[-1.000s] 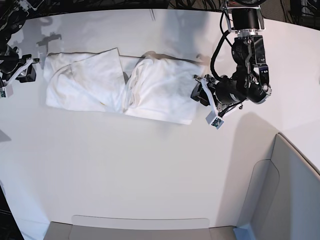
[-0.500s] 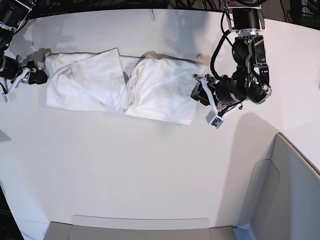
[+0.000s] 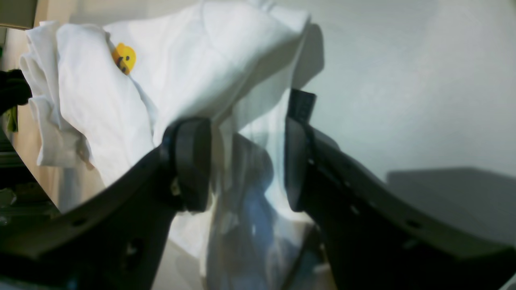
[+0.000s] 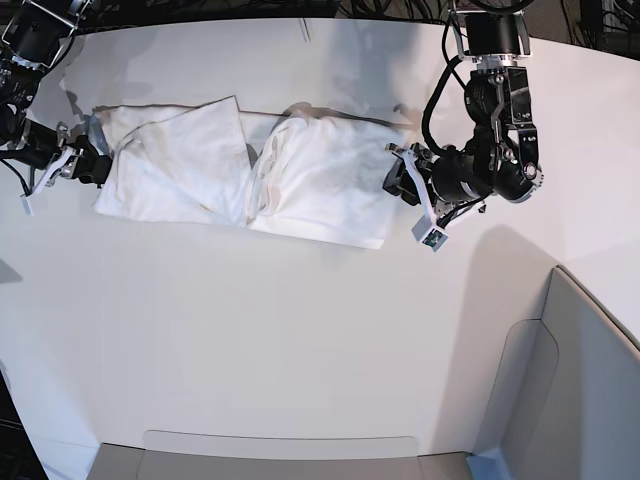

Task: Layout the t-shirt on the table in an organized manner, then fold the t-shirt properly
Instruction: 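Release the left gripper and place both grippers at the bundle's ends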

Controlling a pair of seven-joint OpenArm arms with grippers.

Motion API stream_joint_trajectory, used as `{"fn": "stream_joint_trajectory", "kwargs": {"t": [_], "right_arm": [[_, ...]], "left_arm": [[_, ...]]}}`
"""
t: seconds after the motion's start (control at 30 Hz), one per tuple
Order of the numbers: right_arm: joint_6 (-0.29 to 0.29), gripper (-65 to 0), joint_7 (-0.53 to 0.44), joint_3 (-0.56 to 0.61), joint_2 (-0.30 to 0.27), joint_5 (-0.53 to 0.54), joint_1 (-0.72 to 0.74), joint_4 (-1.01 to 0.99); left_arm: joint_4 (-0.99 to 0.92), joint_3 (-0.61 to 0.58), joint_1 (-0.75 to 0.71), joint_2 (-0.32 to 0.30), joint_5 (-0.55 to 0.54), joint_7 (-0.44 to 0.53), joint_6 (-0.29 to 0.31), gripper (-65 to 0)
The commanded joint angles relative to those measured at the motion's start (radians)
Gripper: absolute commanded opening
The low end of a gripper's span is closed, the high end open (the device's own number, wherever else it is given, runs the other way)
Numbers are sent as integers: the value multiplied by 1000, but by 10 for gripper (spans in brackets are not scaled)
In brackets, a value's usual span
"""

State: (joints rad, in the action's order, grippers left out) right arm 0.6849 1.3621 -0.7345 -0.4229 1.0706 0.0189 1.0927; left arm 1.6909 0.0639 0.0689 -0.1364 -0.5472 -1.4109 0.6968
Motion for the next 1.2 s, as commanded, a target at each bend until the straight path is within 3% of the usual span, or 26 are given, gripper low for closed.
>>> {"fn": "stream_joint_trajectory", "kwargs": {"t": [0.0,0.27,0.53,0.63,0.73,0.97,1.03,1.17], "right_arm": [[13,-359,34,5,-1,-48,0,2],[13,-359,34,5,5,41,-14,4],[13,-365,34,6,5,38,-20,2],[13,-467,34,8,8,38,-21,2],[13,-649,34,8,26,36,-15,2],[13,-650,34,0,49,43,-14,27],[13,-650,34,2,57,43,-21,88],[13,-650,34,5,91,38,-50,283]], "left_arm": [[16,3,19,-6,-14,15,1,-449],[16,3,18,-6,-14,15,1,-449],[16,3,18,-6,-14,15,1,-449],[18,4,18,-6,-15,15,1,-449],[31,15,18,-7,-14,15,1,-451],[93,218,-10,-81,-21,15,1,-453],[93,242,-42,-121,-32,15,1,-484],[91,248,-96,-180,-61,15,1,-650]]}}
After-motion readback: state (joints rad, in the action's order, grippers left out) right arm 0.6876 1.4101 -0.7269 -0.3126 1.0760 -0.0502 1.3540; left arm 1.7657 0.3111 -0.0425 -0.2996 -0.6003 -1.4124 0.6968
